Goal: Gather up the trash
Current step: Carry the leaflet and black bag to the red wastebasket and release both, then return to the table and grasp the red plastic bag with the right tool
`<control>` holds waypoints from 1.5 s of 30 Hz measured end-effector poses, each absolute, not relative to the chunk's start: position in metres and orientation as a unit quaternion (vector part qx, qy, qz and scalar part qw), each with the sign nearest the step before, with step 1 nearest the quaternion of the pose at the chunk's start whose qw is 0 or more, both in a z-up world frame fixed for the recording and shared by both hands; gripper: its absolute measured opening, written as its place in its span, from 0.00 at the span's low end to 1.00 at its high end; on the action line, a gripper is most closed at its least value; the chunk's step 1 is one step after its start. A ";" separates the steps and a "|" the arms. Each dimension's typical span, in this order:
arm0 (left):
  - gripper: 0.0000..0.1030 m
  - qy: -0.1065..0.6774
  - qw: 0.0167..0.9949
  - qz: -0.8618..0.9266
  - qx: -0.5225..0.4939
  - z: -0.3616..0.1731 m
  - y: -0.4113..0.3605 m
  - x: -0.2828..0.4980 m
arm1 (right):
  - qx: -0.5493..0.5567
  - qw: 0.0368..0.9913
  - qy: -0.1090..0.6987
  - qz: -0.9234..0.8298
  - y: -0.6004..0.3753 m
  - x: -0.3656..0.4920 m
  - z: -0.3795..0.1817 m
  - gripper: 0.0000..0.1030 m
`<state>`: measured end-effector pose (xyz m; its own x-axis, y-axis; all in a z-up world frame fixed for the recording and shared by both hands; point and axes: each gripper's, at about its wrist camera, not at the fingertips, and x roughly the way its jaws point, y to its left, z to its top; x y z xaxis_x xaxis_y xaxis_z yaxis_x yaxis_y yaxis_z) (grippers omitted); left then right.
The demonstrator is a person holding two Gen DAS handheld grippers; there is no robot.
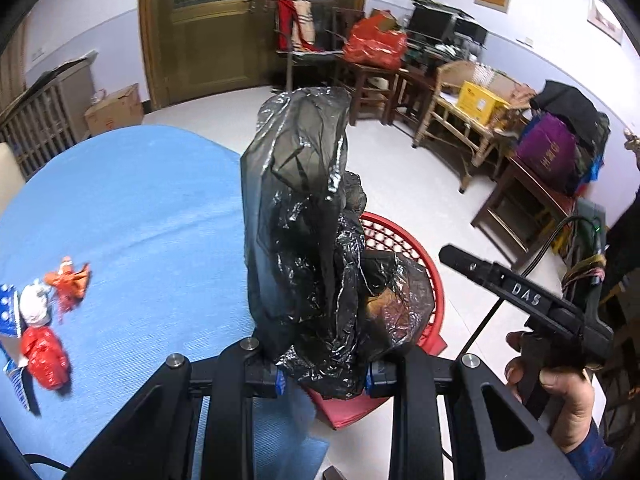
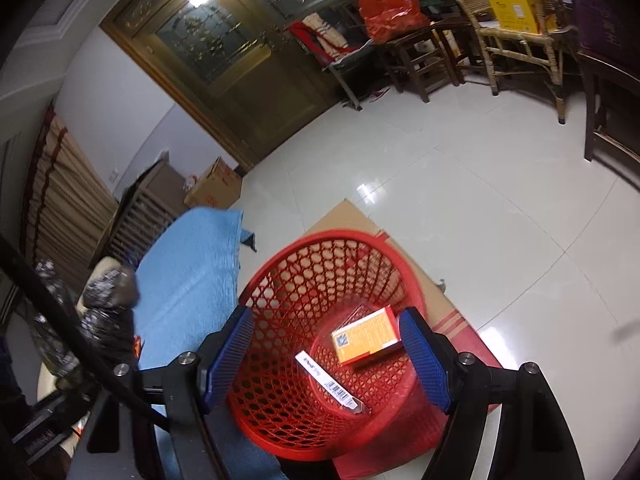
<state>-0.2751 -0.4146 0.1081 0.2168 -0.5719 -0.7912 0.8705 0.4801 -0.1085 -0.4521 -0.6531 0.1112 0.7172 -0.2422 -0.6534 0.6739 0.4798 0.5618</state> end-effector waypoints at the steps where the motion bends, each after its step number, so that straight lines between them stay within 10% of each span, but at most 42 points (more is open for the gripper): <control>1: 0.28 0.408 0.755 -0.477 0.186 0.107 -0.418 -0.276 | 0.431 0.821 0.246 -0.282 -0.655 -0.456 0.113 0.76; 5: 0.38 0.423 0.743 -0.480 0.198 0.096 -0.433 -0.274 | 0.444 0.816 0.229 -0.290 -0.661 -0.467 0.117 0.76; 7: 0.73 0.431 0.736 -0.483 0.197 0.093 -0.439 -0.271 | 0.444 0.816 0.226 -0.294 -0.663 -0.470 0.118 0.76; 8: 0.75 0.431 0.738 -0.481 0.194 0.093 -0.440 -0.269 | 0.444 0.816 0.226 -0.295 -0.663 -0.471 0.119 0.76; 45: 0.75 0.478 0.848 -0.230 -0.004 0.062 -0.094 -0.160 | 0.320 0.876 0.350 -0.088 -0.467 -0.294 0.145 0.76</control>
<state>-0.1598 -0.0943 0.0624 0.4380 -0.3946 -0.8078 0.3860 0.8940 -0.2274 -0.2937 -0.4668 0.1446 0.7390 0.0709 -0.6699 0.3778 0.7798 0.4992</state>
